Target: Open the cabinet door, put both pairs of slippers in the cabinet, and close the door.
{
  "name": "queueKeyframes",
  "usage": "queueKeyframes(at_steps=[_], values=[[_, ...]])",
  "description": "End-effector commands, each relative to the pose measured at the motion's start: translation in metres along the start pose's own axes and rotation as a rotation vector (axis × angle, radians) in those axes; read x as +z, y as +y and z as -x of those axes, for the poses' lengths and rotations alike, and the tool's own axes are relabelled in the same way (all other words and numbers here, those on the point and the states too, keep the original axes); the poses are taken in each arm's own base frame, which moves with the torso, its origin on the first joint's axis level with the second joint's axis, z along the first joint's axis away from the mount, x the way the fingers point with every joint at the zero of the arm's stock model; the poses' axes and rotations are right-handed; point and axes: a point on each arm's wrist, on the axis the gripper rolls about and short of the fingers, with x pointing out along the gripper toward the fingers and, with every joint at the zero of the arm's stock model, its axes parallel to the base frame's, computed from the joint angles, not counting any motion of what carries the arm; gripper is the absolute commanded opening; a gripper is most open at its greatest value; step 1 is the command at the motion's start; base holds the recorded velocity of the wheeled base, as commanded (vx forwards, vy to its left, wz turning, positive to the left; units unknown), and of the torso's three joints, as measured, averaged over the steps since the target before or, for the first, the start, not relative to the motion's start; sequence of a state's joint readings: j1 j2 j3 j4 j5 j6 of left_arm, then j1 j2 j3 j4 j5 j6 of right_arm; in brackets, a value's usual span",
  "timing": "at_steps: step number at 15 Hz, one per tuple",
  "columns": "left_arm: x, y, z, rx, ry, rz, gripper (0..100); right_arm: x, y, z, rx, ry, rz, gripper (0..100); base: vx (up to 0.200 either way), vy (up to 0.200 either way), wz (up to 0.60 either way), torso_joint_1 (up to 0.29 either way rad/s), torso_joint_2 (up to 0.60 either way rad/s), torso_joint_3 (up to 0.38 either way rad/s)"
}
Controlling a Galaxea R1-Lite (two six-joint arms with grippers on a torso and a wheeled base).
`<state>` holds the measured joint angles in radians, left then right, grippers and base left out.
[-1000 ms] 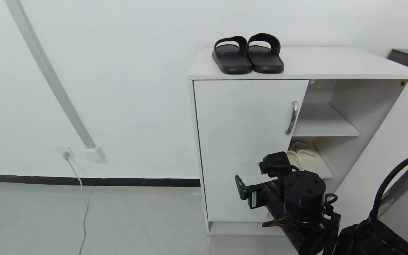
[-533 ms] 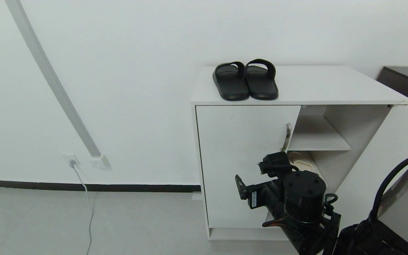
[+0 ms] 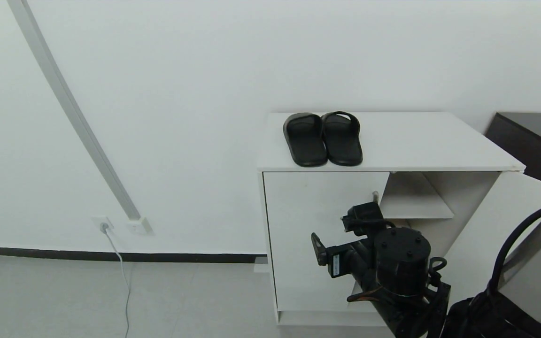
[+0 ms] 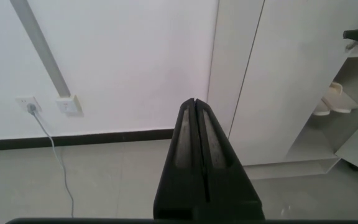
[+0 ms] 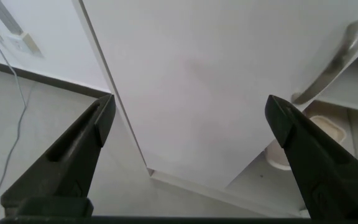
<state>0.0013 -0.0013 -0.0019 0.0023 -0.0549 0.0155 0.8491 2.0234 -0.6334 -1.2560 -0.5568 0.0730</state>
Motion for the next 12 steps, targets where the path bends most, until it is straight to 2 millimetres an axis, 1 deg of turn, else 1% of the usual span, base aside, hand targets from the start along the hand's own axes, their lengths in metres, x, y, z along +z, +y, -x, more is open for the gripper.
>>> queueKeyframes(at_steps=[1, 8, 12], values=[[-0.0002, 0.0000, -0.0001, 0.000, 0.002, 0.000, 0, -0.0004, 0.0003, -0.0001, 0.001, 0.001, 0.001, 100, 0.000, 0.000, 0.00, 0.222, -0.54, -0.325], [0.0003, 0.0000, 0.0000, 0.000, 0.001, 0.000, 0, 0.0003, -0.0005, 0.0002, -0.001, 0.000, 0.000, 100, 0.000, 0.000, 0.00, 0.248, -0.58, -0.332], [-0.0002, 0.0000, -0.0001, 0.000, 0.002, 0.000, 0, -0.0004, -0.0013, 0.0015, -0.001, 0.003, 0.003, 100, 0.000, 0.000, 0.00, 0.204, -0.45, -0.249]])
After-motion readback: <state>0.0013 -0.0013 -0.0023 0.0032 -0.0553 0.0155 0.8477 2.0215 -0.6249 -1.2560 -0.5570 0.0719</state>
